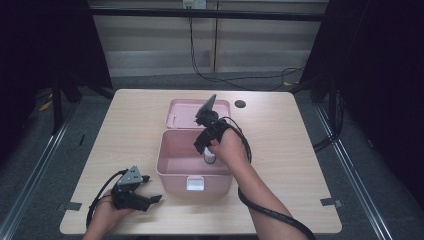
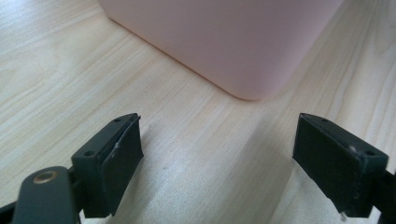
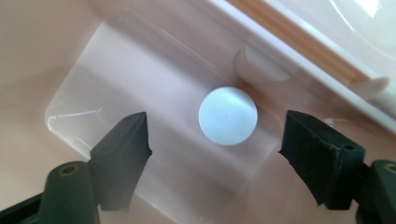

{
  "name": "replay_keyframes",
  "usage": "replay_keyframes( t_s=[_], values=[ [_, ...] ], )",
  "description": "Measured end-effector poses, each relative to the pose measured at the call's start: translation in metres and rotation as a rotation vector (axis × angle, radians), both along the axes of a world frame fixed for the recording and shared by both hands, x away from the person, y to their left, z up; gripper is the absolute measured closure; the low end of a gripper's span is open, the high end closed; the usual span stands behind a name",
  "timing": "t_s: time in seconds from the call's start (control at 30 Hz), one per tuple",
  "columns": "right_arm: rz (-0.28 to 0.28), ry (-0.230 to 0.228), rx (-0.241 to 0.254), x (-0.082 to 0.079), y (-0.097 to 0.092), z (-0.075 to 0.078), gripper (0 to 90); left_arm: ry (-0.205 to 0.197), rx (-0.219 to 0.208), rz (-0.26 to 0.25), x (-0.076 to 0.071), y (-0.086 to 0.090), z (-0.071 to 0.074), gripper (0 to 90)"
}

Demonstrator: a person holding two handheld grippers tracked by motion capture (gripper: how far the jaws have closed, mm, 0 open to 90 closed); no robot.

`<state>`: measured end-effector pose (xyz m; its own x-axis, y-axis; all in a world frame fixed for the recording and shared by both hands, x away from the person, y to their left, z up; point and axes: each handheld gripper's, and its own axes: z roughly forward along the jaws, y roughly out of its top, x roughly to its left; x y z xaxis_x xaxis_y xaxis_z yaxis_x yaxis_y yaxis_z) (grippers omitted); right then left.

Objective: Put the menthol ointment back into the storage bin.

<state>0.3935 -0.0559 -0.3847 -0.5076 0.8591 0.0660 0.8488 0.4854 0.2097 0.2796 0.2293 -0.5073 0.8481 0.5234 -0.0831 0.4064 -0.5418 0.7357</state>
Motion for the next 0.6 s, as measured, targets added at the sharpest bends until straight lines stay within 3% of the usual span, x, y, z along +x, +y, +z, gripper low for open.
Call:
replay_keyframes(
  t_s=[0.6],
  values=[
    [0.087,-0.035,0.027,-0.021,-0.020,0.022,20.1,-0.003,0.001,0.005,0.000,0.000,0.000,15.0]
  ],
)
